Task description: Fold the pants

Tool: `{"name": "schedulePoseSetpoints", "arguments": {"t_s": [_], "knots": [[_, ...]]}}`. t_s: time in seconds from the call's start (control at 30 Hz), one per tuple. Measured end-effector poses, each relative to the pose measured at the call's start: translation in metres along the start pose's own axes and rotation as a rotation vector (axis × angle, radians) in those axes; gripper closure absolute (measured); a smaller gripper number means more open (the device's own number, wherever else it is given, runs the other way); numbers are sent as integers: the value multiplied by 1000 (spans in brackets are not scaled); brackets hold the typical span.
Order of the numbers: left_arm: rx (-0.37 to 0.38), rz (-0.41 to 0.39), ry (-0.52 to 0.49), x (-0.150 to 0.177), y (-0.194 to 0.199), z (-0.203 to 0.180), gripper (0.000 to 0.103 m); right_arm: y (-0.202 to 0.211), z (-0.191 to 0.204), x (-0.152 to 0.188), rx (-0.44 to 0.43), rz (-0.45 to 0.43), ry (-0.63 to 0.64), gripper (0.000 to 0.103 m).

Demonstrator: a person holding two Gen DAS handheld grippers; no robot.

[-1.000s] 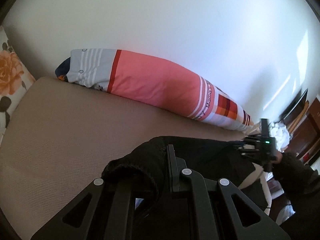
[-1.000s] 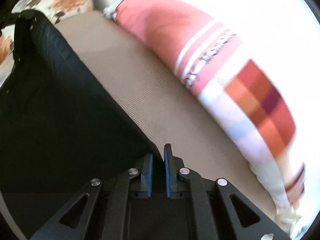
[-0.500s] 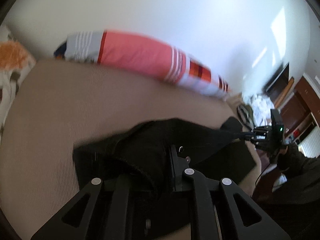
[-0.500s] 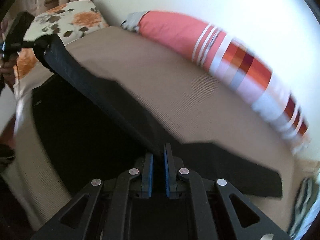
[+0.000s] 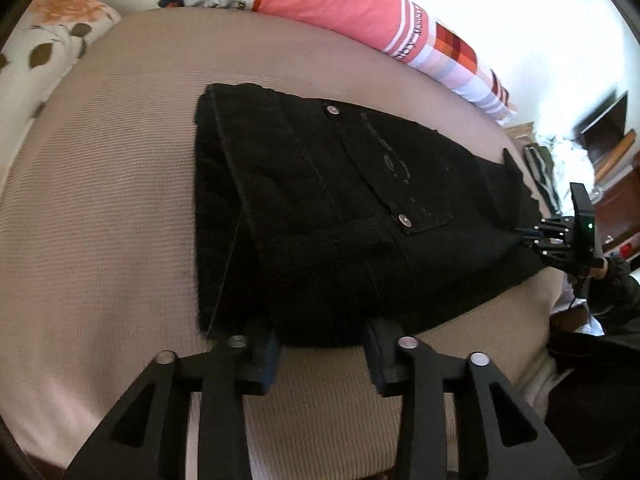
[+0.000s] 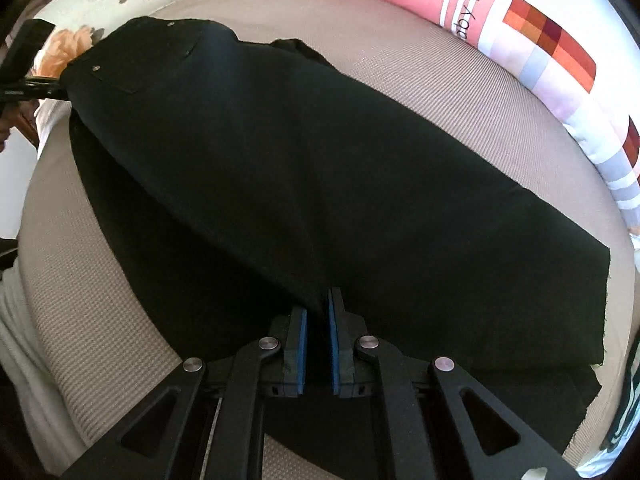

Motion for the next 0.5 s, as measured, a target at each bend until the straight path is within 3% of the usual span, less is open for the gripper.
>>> {"name": "schedulePoseSetpoints", "arguments": {"t_s": [0.03, 0.1, 0.13, 0.3, 0.43, 0.5], "knots": [[-30, 13, 12, 3, 2, 0, 40, 1, 1, -1, 1, -4, -4, 95], [-92, 18, 51, 10, 11, 4, 39, 2, 0, -2, -5, -7, -14, 95], [-78, 16, 84, 13, 14, 6, 39, 3, 0, -1, -7, -11, -14, 95], [166, -11, 303, 20, 28, 10, 39, 3, 2, -1, -4, -28, -8, 94], [257, -29, 437, 10, 19, 12, 39, 5, 1, -1, -6, -38, -8, 94], [267, -22, 520, 6, 9, 19, 41, 5, 0, 0, -9, -44, -10, 94]]}}
Point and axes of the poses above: each gripper's, at about its wrist camera, not at the fingertips, and y roughly against the way its jaws point, z to its left, x to its underside, the point moved 1 cm from there along -y, roughly the way its jaws point, and after that the axes turned 10 degrees about z, right-handed, at the moved point
